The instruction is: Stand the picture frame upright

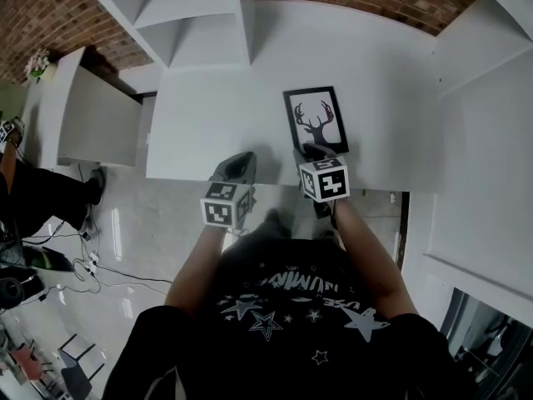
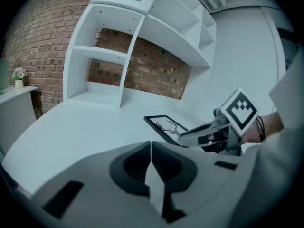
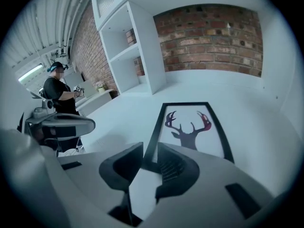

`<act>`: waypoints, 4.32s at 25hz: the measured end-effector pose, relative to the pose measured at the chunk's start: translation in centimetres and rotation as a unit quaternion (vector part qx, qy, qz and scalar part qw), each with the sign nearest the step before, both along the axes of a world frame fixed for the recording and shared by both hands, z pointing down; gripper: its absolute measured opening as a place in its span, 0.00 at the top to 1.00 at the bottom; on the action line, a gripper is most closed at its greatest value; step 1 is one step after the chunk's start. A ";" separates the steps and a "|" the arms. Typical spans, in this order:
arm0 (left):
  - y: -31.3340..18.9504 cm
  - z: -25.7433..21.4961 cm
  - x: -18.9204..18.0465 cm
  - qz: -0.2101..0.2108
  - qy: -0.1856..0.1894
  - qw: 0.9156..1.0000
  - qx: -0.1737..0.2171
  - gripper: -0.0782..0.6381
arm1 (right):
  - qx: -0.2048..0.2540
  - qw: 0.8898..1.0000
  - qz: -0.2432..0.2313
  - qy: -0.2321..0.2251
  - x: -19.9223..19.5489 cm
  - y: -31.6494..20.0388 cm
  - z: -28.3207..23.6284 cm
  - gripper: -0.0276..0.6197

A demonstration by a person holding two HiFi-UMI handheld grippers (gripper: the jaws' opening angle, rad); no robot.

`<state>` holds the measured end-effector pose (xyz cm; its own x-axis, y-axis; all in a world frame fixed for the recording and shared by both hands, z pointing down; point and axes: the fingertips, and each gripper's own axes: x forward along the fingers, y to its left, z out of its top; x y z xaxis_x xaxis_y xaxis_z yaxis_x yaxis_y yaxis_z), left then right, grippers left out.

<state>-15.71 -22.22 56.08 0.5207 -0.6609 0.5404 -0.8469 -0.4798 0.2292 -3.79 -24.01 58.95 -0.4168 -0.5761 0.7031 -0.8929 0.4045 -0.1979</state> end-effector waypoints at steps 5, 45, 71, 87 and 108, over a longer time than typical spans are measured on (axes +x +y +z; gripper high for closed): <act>0.3 0.1 0.4 0.009 -0.002 1.000 -0.001 0.86 | 0.041 0.997 0.057 0.041 6.0 -2.3 -1.8 0.82; 6.7 3.8 4.9 0.112 -0.002 0.991 -0.068 0.86 | -0.042 0.982 0.163 0.091 12.6 3.4 2.0 0.83; 11.3 4.1 10.1 0.098 0.092 0.968 -0.212 0.64 | -0.063 0.985 0.157 0.038 12.2 8.6 1.9 0.84; 10.6 6.1 11.1 0.061 0.123 0.954 -0.267 0.68 | -0.077 0.985 0.153 0.002 11.9 10.2 2.1 0.84; 11.4 1.0 10.2 0.002 0.124 0.978 -0.170 0.72 | 0.004 0.992 0.111 -0.061 11.1 9.9 -2.8 0.84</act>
<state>-5.51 -10.78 57.08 0.6650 -0.4637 0.5855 -0.7440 -0.3431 0.5733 7.32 -14.14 56.11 -0.3618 -0.6689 0.6494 -0.9293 0.2034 -0.3082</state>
